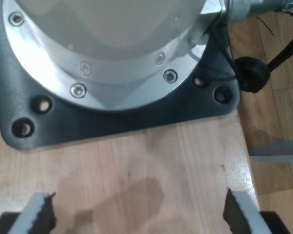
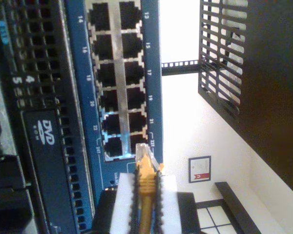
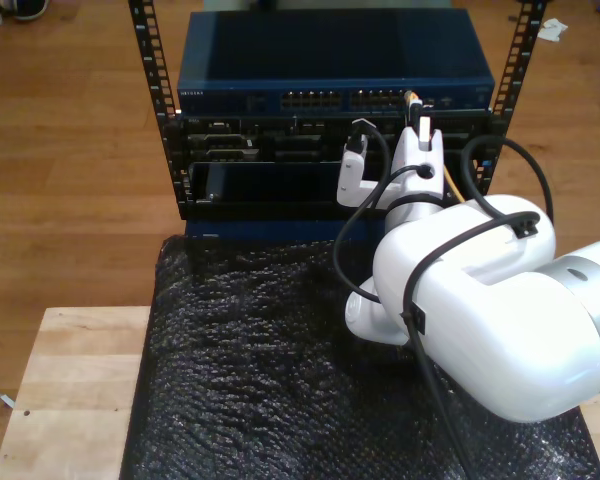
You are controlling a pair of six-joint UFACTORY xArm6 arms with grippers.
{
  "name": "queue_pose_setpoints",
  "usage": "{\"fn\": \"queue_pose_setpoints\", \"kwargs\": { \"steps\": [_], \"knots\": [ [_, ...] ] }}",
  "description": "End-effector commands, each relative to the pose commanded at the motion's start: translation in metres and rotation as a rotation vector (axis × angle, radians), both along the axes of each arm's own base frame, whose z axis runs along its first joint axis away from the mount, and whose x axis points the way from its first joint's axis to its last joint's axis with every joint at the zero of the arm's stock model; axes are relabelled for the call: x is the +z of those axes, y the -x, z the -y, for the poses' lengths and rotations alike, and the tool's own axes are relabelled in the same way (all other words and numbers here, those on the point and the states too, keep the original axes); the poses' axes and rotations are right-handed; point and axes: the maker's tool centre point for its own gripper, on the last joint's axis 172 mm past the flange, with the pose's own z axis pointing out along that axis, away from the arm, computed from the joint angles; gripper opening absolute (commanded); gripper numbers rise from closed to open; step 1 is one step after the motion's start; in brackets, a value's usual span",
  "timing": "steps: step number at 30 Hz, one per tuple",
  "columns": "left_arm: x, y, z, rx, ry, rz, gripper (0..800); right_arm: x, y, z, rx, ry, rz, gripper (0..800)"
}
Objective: Grab the cable and plug it in
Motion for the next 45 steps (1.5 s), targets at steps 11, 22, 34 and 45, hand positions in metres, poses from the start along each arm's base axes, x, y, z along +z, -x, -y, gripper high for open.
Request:
{"fn": "queue_pose_setpoints", "kwargs": {
  "steps": [11, 22, 34, 45],
  "knots": [
    [0.0000, 0.0000, 0.0000, 0.000, 0.000, 0.000, 800, 0.0004, 0.0005, -0.0010, 0.003, 0.006, 0.002, 0],
    [0.0000, 0.0000, 0.0000, 0.000, 0.000, 0.000, 800, -0.0006, 0.0014, -0.0013, -0.003, 0.042, -0.006, 0],
    [0.0000, 0.0000, 0.0000, 0.000, 0.000, 0.000, 800, -0.0007, 0.0017, -0.0019, -0.002, 0.039, -0.005, 0],
    [0.0000, 0.0000, 0.0000, 0.000, 0.000, 0.000, 800, -0.0007, 0.0019, -0.0029, -0.001, 0.039, -0.005, 0]
  ]
}}
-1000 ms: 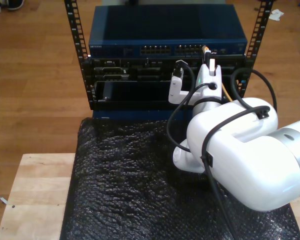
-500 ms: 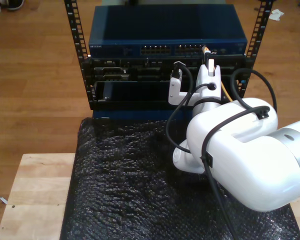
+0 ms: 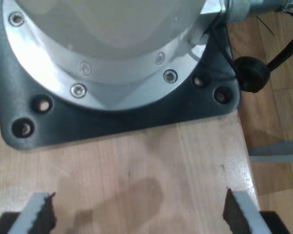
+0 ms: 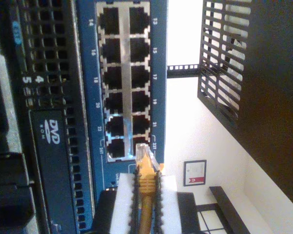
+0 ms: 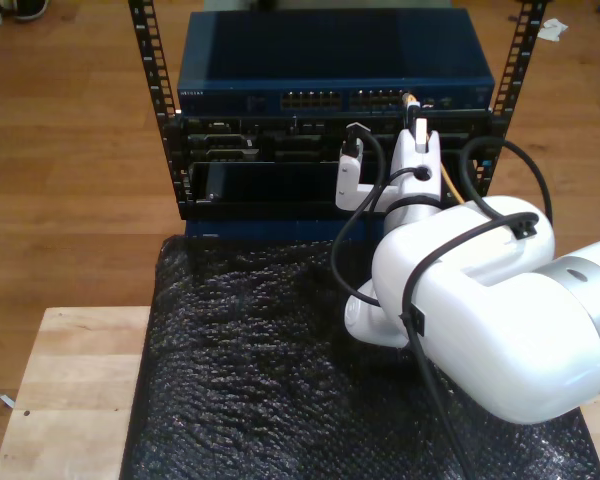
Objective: Grab the cable and plug it in
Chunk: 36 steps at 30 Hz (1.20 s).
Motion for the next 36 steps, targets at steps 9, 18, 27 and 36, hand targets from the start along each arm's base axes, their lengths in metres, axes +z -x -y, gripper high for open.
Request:
{"fn": "queue_pose_setpoints", "kwargs": {
  "steps": [9, 18, 27, 36],
  "knots": [
    [0.0000, 0.0000, 0.0000, 0.000, 0.000, 0.000, 800, 0.0003, -0.0002, -0.0012, 0.002, -0.001, 0.000, 0],
    [0.0000, 0.0000, 0.0000, 0.000, 0.000, 0.000, 800, 0.0025, -0.0013, -0.0016, 0.002, -0.003, 0.004, 0],
    [0.0002, -0.0001, -0.0003, 0.000, -0.001, 0.000, 800, 0.0011, -0.0017, -0.0007, 0.001, -0.003, 0.001, 0],
    [0.0000, 0.0000, 0.0000, 0.000, 0.000, 0.000, 800, -0.0012, -0.0029, -0.0011, 0.003, -0.004, -0.008, 0]
  ]
}}
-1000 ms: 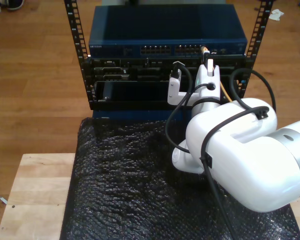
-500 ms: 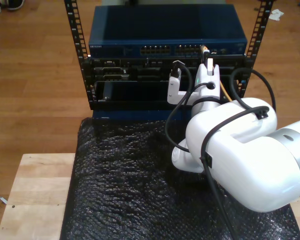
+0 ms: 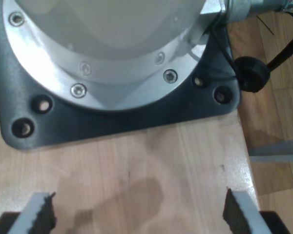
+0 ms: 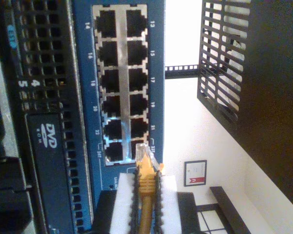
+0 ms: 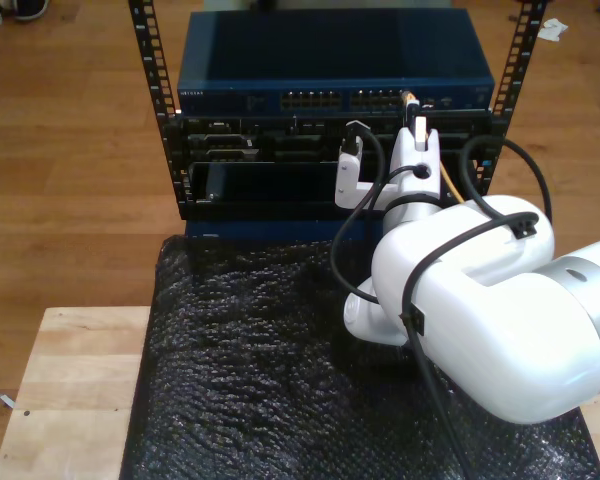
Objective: Grab the cable and plug it in
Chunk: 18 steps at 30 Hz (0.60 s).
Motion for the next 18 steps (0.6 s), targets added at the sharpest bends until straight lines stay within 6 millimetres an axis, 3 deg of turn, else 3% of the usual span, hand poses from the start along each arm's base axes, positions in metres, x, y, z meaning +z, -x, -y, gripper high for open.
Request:
{"fn": "queue_pose_setpoints", "kwargs": {
  "steps": [18],
  "knots": [
    [0.0000, 0.0000, 0.0000, 0.000, 0.000, 0.000, 800, -0.0003, -0.0016, -0.0008, 0.007, 0.001, -0.003, 0]
  ]
}}
